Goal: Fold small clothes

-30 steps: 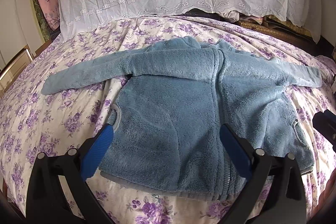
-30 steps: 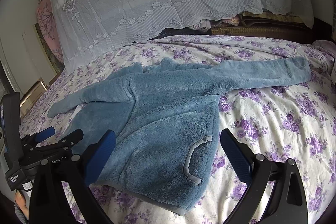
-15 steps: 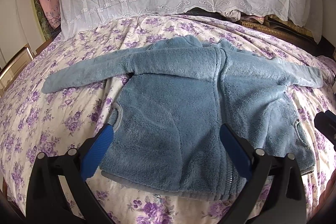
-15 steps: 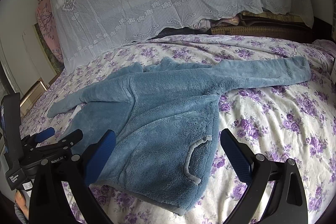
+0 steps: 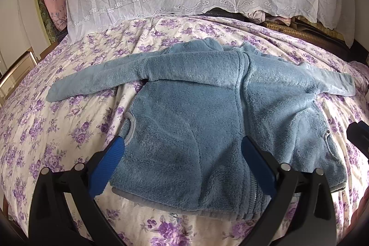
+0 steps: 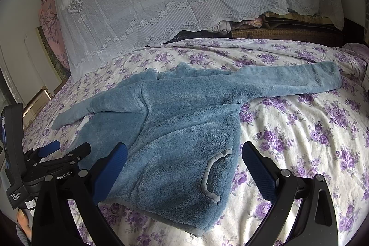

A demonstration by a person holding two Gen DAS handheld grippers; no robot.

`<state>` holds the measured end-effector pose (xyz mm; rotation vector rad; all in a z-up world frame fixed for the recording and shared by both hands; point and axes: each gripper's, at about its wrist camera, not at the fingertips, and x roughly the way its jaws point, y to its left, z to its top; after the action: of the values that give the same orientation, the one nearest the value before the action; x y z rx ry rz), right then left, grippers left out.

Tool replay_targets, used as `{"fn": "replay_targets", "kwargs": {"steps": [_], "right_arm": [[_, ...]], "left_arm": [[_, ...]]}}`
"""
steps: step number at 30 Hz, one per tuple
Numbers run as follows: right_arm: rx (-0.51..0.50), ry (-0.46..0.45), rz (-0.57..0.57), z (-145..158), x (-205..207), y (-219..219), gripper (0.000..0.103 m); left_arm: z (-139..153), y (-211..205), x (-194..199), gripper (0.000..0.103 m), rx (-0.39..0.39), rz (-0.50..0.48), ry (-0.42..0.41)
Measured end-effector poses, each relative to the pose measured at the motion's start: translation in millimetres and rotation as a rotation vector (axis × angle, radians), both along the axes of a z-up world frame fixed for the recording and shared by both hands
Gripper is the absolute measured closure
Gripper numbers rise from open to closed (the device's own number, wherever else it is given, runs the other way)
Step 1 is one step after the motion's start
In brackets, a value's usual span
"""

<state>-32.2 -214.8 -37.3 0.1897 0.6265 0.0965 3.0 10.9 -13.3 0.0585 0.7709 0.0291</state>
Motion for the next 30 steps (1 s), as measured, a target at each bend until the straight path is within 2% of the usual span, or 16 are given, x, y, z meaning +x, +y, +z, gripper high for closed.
{"fn": "replay_targets", "kwargs": {"steps": [30], "right_arm": [[0.009, 0.004, -0.003, -2.8, 0.1, -1.9, 0.003]], "left_arm": [[-0.1, -0.1, 0.3, 0.004, 0.001, 0.000, 0.002]]}}
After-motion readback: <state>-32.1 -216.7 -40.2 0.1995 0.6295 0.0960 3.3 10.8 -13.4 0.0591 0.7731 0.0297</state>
